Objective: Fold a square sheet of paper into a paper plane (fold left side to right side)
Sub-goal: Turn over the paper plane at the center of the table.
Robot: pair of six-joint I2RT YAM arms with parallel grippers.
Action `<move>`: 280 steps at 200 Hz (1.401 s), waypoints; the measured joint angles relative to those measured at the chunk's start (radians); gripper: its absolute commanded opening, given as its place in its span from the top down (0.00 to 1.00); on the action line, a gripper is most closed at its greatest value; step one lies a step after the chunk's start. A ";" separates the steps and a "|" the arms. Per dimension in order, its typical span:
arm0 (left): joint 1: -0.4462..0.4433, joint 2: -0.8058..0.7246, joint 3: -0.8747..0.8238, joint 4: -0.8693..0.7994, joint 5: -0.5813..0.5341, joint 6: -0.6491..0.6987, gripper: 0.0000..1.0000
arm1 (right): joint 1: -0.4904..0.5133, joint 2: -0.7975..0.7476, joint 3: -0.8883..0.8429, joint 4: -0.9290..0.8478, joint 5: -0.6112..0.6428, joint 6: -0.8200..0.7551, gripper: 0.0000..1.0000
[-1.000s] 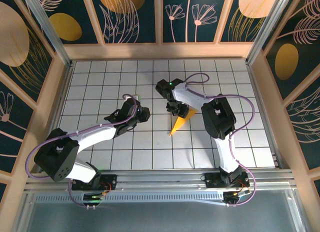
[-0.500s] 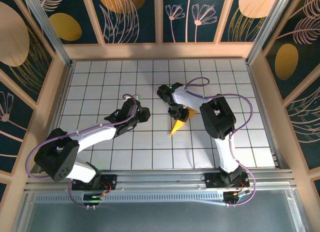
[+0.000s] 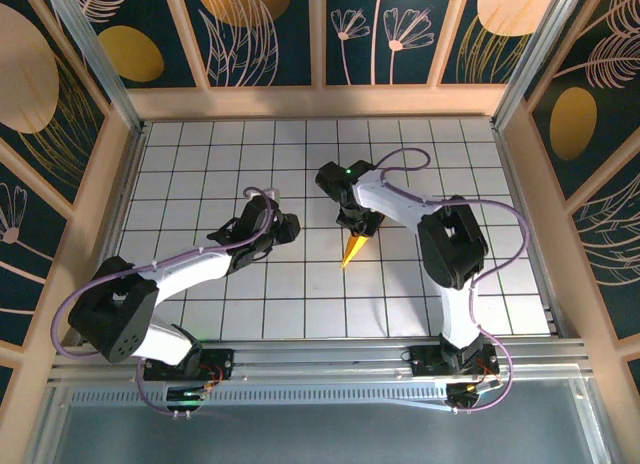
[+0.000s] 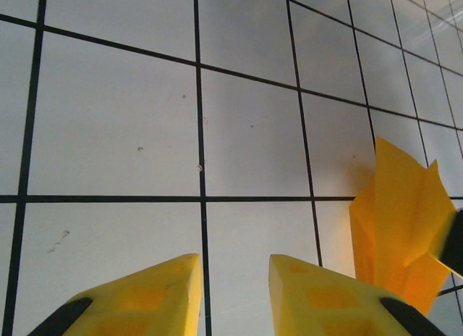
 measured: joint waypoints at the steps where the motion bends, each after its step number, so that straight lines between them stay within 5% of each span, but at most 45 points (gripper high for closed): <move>1: 0.002 -0.002 0.000 0.000 0.002 -0.001 0.70 | 0.000 -0.002 -0.001 0.000 0.000 0.000 1.00; 39: 0.062 -0.055 -0.008 0.008 0.066 -0.021 0.63 | 0.006 -0.133 -0.080 0.047 0.054 -0.033 1.00; 77: 0.149 -0.144 -0.063 0.039 0.148 -0.069 0.42 | 0.007 -0.363 -0.317 0.331 0.062 -0.232 1.00; 104: 0.203 -0.204 -0.089 0.053 0.190 -0.105 0.34 | -0.030 -0.549 -0.511 0.637 -0.066 -0.423 1.00; 134: 0.232 -0.259 -0.095 0.061 0.214 -0.135 0.30 | -0.187 -0.645 -0.679 0.972 -0.356 -0.536 1.00; 163: 0.238 -0.282 -0.095 0.082 0.232 -0.158 0.29 | -0.319 -0.639 -0.821 1.253 -0.625 -0.553 1.00; 201: 0.238 -0.281 -0.095 0.120 0.261 -0.175 0.30 | -0.355 -0.542 -0.944 1.564 -0.874 -0.486 1.00; 280: 0.238 -0.129 -0.095 0.192 0.366 -0.190 0.37 | -0.333 -0.208 -0.979 1.949 -1.041 -0.299 1.00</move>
